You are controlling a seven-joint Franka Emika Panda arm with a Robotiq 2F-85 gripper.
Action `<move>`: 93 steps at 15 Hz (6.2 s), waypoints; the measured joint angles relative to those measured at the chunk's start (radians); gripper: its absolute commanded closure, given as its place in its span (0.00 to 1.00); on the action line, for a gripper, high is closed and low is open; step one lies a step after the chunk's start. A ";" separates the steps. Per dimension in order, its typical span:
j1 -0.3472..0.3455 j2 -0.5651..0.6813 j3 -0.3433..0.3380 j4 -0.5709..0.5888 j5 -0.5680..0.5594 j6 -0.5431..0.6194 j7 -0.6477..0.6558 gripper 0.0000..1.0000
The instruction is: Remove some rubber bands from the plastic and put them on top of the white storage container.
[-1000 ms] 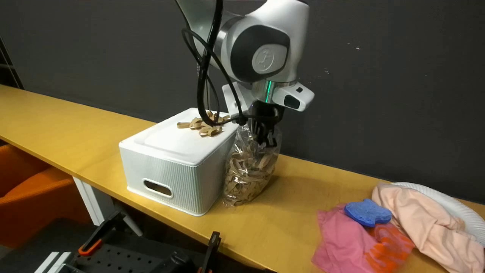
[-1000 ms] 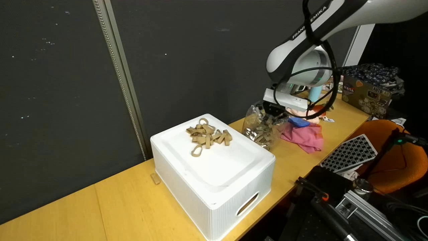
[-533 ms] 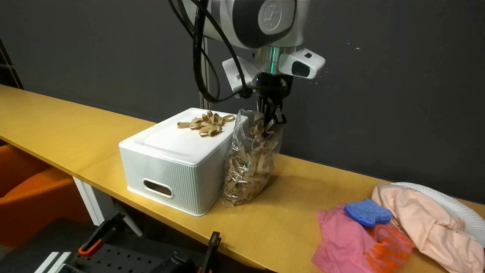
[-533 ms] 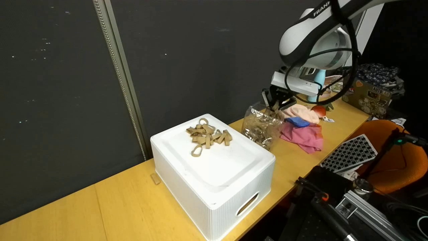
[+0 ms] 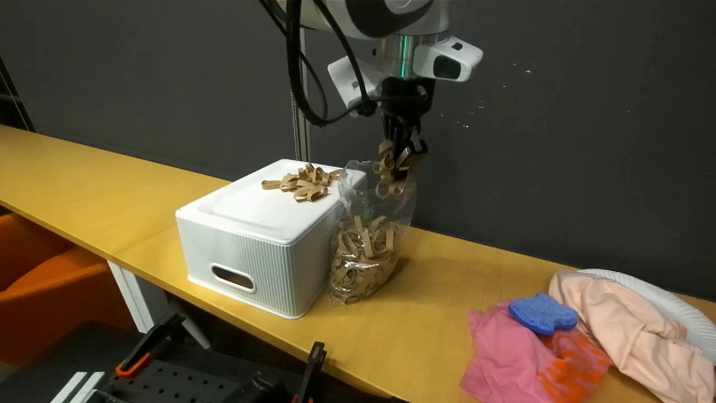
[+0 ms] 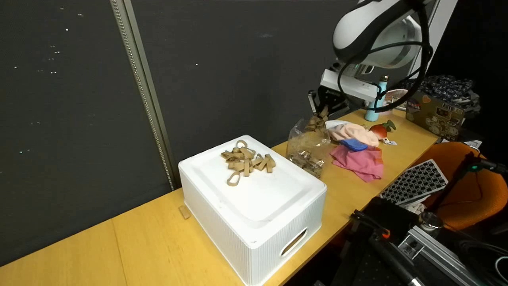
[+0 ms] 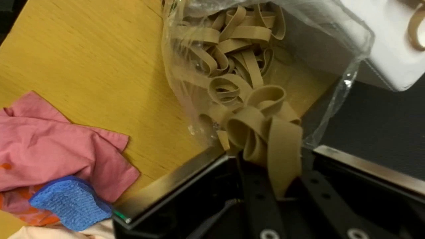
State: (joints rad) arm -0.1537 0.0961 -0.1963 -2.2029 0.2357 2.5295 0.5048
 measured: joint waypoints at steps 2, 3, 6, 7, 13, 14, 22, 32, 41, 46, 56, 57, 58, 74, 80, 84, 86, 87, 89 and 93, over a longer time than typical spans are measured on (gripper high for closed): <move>0.012 -0.040 0.004 -0.004 -0.024 -0.009 0.014 0.98; 0.017 -0.066 0.009 -0.005 -0.032 -0.028 0.018 0.98; 0.026 -0.154 0.031 -0.011 -0.036 -0.094 0.021 0.98; 0.028 -0.183 0.042 -0.014 -0.036 -0.113 0.021 0.98; 0.070 -0.241 0.126 -0.017 -0.020 -0.136 0.004 0.98; 0.086 -0.231 0.140 -0.016 -0.004 -0.134 -0.008 0.98; 0.160 -0.053 0.191 -0.020 0.108 -0.054 -0.133 0.98; 0.176 0.122 0.214 0.004 0.107 0.056 -0.172 0.53; 0.180 0.126 0.216 0.019 0.103 0.056 -0.172 0.00; 0.180 0.123 0.212 0.048 0.093 0.056 -0.171 0.00; 0.160 0.015 0.159 0.068 0.022 0.021 -0.118 0.00; 0.158 -0.009 0.147 0.060 -0.017 -0.003 -0.084 0.03; 0.153 -0.037 0.136 0.051 -0.052 -0.030 -0.052 0.09; 0.003 -0.104 0.078 -0.058 -0.143 -0.129 0.032 1.00; 0.000 -0.004 0.052 -0.091 -0.102 -0.001 0.009 1.00; 0.003 0.057 0.051 -0.084 -0.064 0.058 -0.020 1.00; 0.005 0.087 0.051 -0.081 -0.039 0.076 -0.034 1.00; 0.004 0.103 0.051 -0.081 -0.023 0.086 -0.043 1.00; -0.001 0.135 0.051 -0.081 0.011 0.106 -0.066 1.00; -0.005 0.188 0.051 -0.076 0.060 0.155 -0.112 1.00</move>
State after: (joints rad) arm -0.1587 0.2842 -0.1453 -2.2794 0.2962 2.6843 0.3929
